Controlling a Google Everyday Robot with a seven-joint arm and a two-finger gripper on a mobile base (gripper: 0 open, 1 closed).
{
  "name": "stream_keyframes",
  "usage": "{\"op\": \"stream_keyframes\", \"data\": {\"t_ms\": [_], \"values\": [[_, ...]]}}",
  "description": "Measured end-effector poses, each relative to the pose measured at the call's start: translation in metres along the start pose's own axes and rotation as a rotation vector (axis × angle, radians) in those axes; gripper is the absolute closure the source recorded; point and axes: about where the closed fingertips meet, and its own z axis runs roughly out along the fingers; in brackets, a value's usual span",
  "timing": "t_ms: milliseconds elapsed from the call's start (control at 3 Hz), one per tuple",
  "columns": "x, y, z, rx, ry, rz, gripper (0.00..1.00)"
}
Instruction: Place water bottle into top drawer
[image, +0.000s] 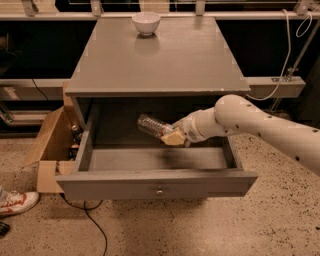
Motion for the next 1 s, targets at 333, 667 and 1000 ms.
{"op": "stream_keyframes", "data": {"t_ms": [333,667,1000], "values": [[0.0,0.0,0.0,0.0,0.0,0.0,0.05],[0.001,0.0,-0.004,-0.016,-0.021,0.005,0.0],[0.003,-0.005,-0.034,-0.015,-0.087,0.028,0.0]]}}
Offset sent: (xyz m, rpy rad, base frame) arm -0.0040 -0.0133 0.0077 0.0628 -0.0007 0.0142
